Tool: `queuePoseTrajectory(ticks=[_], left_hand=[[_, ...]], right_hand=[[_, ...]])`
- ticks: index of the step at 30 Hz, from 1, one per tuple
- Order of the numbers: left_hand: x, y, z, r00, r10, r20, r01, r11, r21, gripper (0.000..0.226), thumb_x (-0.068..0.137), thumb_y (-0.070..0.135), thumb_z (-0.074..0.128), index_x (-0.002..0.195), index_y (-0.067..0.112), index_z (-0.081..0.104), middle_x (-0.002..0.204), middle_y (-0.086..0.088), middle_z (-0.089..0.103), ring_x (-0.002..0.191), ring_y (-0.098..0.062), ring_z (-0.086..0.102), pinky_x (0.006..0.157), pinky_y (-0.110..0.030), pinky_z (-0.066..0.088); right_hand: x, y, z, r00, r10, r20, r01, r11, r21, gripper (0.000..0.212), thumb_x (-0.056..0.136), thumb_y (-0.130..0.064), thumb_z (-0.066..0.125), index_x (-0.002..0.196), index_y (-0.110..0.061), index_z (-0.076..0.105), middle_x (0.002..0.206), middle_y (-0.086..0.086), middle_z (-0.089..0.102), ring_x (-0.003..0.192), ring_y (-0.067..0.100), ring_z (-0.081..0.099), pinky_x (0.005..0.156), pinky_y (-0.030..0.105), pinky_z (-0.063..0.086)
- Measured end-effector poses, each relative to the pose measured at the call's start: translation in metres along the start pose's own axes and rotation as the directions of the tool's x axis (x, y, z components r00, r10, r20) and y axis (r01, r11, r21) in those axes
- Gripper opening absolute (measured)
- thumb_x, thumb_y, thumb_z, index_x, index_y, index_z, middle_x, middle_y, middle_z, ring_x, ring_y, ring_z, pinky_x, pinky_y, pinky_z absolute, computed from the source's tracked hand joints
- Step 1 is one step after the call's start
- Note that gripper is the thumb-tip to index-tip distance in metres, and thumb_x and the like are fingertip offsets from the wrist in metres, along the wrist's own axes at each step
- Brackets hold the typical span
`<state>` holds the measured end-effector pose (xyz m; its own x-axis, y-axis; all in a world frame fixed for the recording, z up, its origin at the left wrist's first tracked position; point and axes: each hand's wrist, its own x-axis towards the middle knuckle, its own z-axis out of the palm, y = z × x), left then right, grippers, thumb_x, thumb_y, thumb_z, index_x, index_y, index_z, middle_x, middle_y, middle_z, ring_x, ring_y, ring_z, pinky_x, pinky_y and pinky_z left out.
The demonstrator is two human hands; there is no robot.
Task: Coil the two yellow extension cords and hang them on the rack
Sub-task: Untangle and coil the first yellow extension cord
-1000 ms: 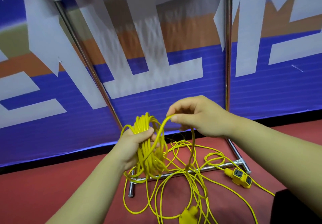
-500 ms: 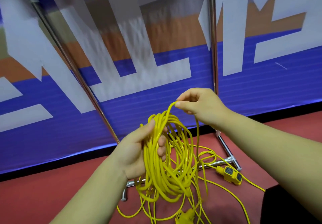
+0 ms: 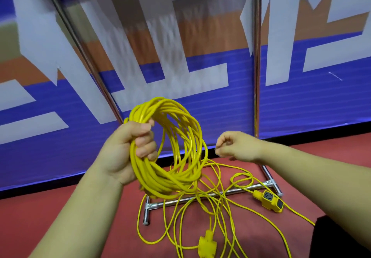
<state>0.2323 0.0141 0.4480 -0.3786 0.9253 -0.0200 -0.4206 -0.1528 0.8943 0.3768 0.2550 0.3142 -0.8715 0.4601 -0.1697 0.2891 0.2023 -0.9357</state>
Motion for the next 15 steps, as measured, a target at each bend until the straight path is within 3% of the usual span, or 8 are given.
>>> queuePoseTrajectory(ticks=[3,6,8,10,12,14,15], left_hand=[[-0.005,0.008,-0.006,0.999,0.044,0.014,-0.044,0.999,-0.001,0.047,0.042,0.025,0.093,0.078,0.017,0.064,0.041,0.010,0.039,0.030,-0.002,0.038,0.039,-0.020,0.042],[-0.010,0.012,-0.010,0.997,0.072,0.025,-0.071,0.997,-0.006,0.050,0.043,0.025,0.092,0.080,0.017,0.061,0.041,0.011,0.039,0.030,-0.001,0.038,0.040,-0.019,0.042],[-0.014,0.014,-0.014,0.996,0.084,0.040,-0.084,0.996,-0.012,0.050,0.045,0.025,0.091,0.082,0.016,0.059,0.041,0.011,0.040,0.030,-0.001,0.039,0.041,-0.018,0.042],[-0.018,0.016,-0.018,0.993,0.102,0.060,-0.101,0.995,-0.016,0.048,0.048,0.024,0.090,0.084,0.017,0.058,0.042,0.012,0.041,0.031,-0.001,0.039,0.042,-0.018,0.043],[-0.022,0.018,-0.022,0.990,0.119,0.071,-0.117,0.993,-0.022,0.046,0.051,0.024,0.089,0.085,0.017,0.058,0.042,0.012,0.041,0.031,0.000,0.040,0.043,-0.018,0.043],[-0.026,0.019,-0.027,0.988,0.138,0.062,-0.137,0.990,-0.028,0.045,0.051,0.024,0.089,0.084,0.017,0.058,0.042,0.012,0.041,0.032,0.000,0.040,0.043,-0.018,0.043],[-0.028,0.021,-0.031,0.988,0.150,0.045,-0.149,0.988,-0.030,0.045,0.051,0.025,0.089,0.084,0.018,0.059,0.042,0.012,0.041,0.032,0.000,0.040,0.043,-0.017,0.043]], right_hand=[[0.008,0.015,0.028,0.998,0.035,0.053,-0.026,0.987,-0.156,0.036,0.074,-0.030,0.083,0.092,-0.025,0.052,0.112,0.012,0.071,0.076,0.018,0.066,0.070,0.035,0.054],[0.024,0.040,0.060,0.996,0.044,0.080,-0.026,0.976,-0.215,0.054,0.051,-0.055,0.077,0.089,-0.033,0.046,0.113,0.008,0.068,0.080,0.026,0.064,0.082,0.051,0.055],[0.037,0.055,0.081,0.992,0.017,0.125,-0.001,0.992,-0.128,0.062,0.051,-0.052,0.079,0.100,-0.031,0.047,0.119,0.001,0.066,0.084,0.025,0.067,0.082,0.051,0.056],[0.041,0.054,0.101,0.988,-0.005,0.151,0.017,0.997,-0.080,0.068,0.057,-0.046,0.081,0.116,-0.035,0.050,0.122,-0.003,0.067,0.102,0.024,0.070,0.092,0.048,0.056],[0.038,0.042,0.111,0.985,-0.021,0.169,0.043,0.991,-0.127,0.045,0.071,-0.040,0.080,0.112,-0.040,0.061,0.110,-0.006,0.072,0.101,0.016,0.070,0.093,0.039,0.055],[0.035,0.037,0.114,0.987,0.023,0.162,0.010,0.979,-0.205,0.008,0.085,-0.032,0.075,0.084,-0.038,0.069,0.091,-0.006,0.074,0.087,0.012,0.069,0.086,0.033,0.056],[0.035,0.038,0.113,0.986,0.038,0.162,0.002,0.971,-0.239,0.017,0.088,-0.033,0.073,0.072,-0.037,0.069,0.085,-0.004,0.074,0.081,0.013,0.067,0.081,0.034,0.055]])
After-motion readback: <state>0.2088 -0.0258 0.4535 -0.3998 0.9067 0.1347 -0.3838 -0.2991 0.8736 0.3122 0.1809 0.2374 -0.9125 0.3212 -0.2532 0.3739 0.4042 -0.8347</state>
